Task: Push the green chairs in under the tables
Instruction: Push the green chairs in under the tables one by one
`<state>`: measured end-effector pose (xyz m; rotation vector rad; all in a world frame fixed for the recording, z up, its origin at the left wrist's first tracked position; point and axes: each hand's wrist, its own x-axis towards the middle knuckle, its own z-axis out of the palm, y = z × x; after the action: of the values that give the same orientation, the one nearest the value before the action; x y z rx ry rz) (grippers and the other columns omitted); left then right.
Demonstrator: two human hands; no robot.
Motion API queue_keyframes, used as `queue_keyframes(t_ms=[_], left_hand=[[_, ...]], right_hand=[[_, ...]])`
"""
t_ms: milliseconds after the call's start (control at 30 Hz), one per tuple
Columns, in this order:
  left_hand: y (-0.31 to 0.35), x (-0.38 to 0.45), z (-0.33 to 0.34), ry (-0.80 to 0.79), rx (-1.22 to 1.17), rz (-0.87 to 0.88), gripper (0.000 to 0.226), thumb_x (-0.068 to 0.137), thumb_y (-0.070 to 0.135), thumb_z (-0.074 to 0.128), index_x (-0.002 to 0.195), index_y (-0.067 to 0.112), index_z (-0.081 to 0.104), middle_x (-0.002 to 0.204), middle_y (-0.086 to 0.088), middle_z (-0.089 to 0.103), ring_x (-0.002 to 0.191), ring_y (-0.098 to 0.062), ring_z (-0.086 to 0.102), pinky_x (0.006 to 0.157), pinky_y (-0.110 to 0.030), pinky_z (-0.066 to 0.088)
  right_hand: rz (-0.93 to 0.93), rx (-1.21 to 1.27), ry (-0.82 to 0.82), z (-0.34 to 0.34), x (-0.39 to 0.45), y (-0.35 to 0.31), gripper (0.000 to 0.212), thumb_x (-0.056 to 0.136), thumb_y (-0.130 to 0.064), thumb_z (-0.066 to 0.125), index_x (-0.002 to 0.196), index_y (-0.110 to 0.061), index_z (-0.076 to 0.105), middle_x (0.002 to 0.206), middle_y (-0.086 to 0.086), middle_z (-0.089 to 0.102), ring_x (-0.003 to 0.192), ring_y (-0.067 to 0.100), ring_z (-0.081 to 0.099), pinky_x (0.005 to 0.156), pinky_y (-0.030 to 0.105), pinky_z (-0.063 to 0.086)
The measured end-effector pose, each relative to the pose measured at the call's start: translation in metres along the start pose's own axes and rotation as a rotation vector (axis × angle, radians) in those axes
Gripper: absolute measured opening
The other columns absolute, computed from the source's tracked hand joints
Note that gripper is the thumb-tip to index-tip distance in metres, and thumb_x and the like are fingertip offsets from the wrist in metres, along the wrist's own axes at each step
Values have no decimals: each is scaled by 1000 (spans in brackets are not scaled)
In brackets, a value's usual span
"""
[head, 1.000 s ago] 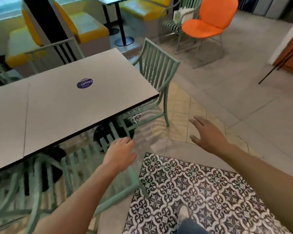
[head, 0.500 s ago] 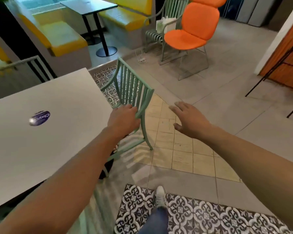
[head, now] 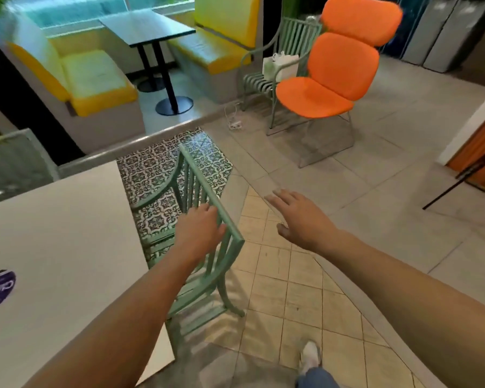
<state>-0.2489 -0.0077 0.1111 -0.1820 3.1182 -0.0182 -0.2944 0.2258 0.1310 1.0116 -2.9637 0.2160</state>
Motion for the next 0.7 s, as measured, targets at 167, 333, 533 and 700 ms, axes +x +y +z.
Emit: queue_keyframes(t_ms=[167, 333, 533, 700], left_hand=[[7, 96, 30, -32, 74, -142, 55, 89, 59, 45, 127, 20, 50, 120, -5, 60, 100, -25, 61, 79, -40, 54], [7, 162, 32, -70, 51, -324, 56, 89, 63, 45, 125, 20, 52, 111, -3, 62, 92, -20, 62, 74, -35, 51], [-21, 201, 33, -139, -163, -600, 57, 89, 61, 47, 131, 22, 49, 122, -3, 58, 107, -22, 59, 82, -37, 48], [-49, 227, 89, -233, -506, -829, 65, 81, 64, 57, 133, 27, 46, 128, 0, 57, 113, -20, 57, 85, -35, 49]], right_hand=[[-167, 5, -22, 23, 99, 56, 73, 89, -24, 61, 151, -25, 22, 158, 3, 22, 145, 22, 17, 117, 33, 13], [-400, 82, -55, 32, 214, 87, 73, 88, -24, 61, 151, -23, 24, 158, 4, 23, 146, 22, 15, 117, 31, 10], [-727, 172, -126, 54, 325, 60, 69, 85, -13, 60, 148, -16, 33, 154, 9, 32, 144, 26, 22, 118, 35, 11], [-984, 173, -247, 100, 408, 35, 64, 83, -5, 58, 144, -14, 40, 151, 13, 36, 143, 30, 26, 117, 39, 15]])
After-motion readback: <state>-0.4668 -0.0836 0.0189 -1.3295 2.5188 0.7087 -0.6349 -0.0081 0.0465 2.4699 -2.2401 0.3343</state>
